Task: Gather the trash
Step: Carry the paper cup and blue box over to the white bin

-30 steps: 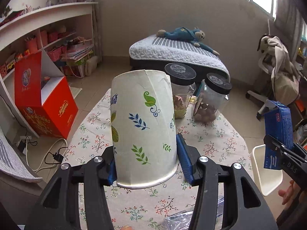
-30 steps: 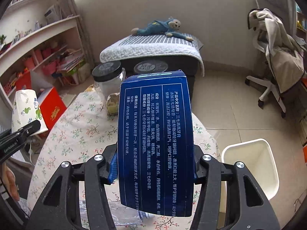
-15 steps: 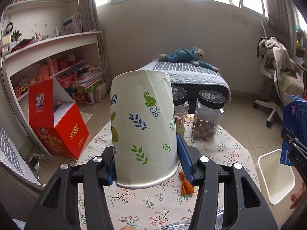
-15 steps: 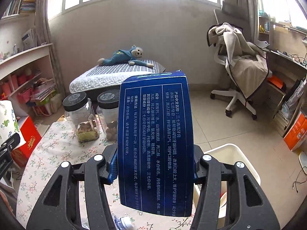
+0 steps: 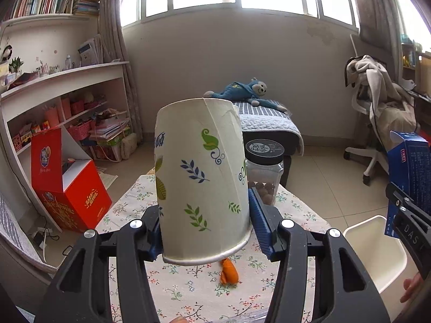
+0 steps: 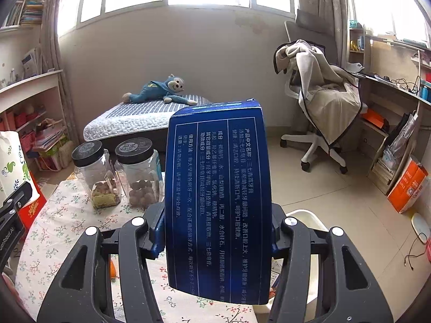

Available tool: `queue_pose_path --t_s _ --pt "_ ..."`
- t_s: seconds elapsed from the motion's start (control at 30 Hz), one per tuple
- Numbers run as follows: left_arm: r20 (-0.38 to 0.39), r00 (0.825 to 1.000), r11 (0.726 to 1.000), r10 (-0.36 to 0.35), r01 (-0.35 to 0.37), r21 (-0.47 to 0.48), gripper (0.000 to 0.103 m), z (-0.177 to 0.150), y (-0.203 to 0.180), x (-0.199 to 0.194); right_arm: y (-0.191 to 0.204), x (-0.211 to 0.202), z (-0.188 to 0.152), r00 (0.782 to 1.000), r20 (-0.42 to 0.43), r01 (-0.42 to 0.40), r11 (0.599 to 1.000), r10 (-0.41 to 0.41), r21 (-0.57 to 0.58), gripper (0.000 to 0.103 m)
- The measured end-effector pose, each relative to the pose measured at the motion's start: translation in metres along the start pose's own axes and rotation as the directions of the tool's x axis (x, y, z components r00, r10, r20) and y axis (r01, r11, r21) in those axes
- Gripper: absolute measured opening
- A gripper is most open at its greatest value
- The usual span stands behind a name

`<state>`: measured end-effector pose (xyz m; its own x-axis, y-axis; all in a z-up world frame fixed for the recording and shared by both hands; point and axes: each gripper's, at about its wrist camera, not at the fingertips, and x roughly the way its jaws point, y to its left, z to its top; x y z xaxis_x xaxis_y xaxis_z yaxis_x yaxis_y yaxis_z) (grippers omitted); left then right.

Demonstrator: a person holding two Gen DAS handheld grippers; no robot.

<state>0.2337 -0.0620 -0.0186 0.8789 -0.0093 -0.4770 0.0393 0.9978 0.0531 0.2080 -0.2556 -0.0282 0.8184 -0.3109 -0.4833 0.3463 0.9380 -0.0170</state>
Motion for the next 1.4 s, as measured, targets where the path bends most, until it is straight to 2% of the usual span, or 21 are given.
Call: queue_pose_path --t_s 0.47,0.97,1.0,1.13,1.27,1.4 --pt "-0.007 0.996 0.996 -0.085 0.086 0.040 0.053 -0.005 -0.052 -0.001 -0.066 0.019 0.005 0.994 -0.048 0.101 0.992 -0.098 0.070 0.052" --pt "-0.029 0.985 0.981 -0.168 0.170 0.094 0.053 -0.013 -0.114 0.000 -0.143 0.045 -0.003 0.968 -0.161 0.221 0.961 -0.194 0.166 0.053" --pt "-0.030 0.984 0.979 -0.176 0.178 0.100 0.053 -0.014 -0.120 0.000 -0.147 0.045 -0.003 0.965 -0.165 0.230 0.958 -0.202 0.172 0.056" --pt "-0.036 0.977 0.970 -0.211 0.214 0.115 0.053 -0.016 -0.143 -0.002 -0.163 0.039 -0.004 0.961 -0.152 0.257 0.946 -0.230 0.195 0.076" --pt "-0.043 0.969 0.959 -0.245 0.249 0.134 0.053 -0.019 -0.166 -0.006 -0.184 0.032 -0.004 0.953 -0.141 0.293 0.929 -0.267 0.226 0.084" --pt "-0.052 0.958 0.947 -0.282 0.286 0.144 0.054 -0.019 -0.192 -0.010 -0.211 0.027 -0.004 0.945 -0.144 0.323 0.904 -0.293 0.279 0.086"
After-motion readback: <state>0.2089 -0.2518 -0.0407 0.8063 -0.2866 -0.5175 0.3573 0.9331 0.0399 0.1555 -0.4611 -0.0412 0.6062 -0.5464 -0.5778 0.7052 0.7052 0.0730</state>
